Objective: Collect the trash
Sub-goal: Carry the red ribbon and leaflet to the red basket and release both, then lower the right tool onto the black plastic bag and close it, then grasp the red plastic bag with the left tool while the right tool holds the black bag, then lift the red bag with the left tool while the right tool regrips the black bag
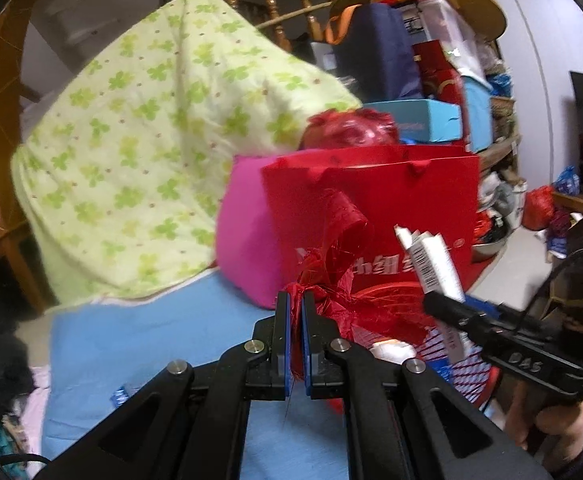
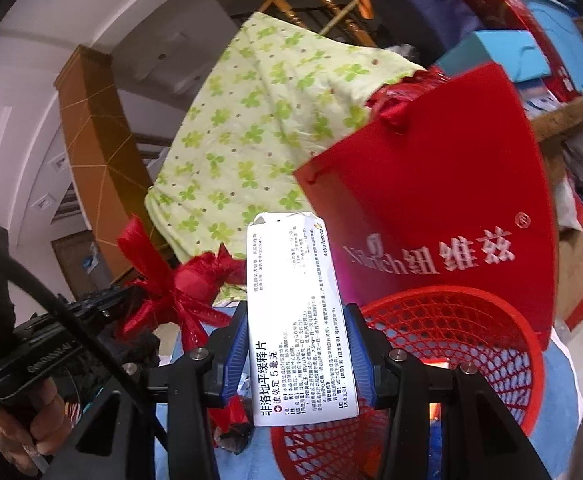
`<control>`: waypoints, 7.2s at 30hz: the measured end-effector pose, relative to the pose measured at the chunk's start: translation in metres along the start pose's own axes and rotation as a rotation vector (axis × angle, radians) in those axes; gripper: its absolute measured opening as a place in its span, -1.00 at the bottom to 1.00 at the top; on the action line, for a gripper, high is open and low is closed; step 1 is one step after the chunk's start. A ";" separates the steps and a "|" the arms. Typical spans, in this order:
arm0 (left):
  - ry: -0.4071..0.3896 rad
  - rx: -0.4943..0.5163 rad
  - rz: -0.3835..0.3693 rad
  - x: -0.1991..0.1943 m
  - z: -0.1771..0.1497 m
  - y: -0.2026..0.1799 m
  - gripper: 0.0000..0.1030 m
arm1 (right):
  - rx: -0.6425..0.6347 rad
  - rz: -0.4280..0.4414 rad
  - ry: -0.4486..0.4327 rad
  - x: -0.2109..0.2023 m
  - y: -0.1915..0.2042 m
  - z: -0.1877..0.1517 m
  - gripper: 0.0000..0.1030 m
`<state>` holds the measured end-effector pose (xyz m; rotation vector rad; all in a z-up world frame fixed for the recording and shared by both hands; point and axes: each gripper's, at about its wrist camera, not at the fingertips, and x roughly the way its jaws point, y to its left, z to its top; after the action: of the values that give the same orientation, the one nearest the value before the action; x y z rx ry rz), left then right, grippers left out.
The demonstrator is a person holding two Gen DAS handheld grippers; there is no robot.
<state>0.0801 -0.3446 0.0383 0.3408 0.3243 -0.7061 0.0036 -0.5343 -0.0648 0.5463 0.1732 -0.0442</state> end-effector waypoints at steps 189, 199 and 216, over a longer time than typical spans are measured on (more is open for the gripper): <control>0.500 -0.643 0.074 0.032 -0.303 0.263 0.43 | -0.003 -0.035 0.916 0.264 0.130 -0.204 0.24; 0.477 -0.632 0.097 0.041 -0.298 0.261 0.43 | 0.052 -0.014 0.852 0.247 0.114 -0.180 0.24; 0.458 -0.543 0.160 0.040 -0.294 0.258 0.02 | -0.073 -0.044 0.884 0.268 0.145 -0.220 0.11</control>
<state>0.2319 -0.0634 -0.1914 0.0035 0.8922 -0.3533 0.2469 -0.2948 -0.2226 0.4587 1.0439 0.1655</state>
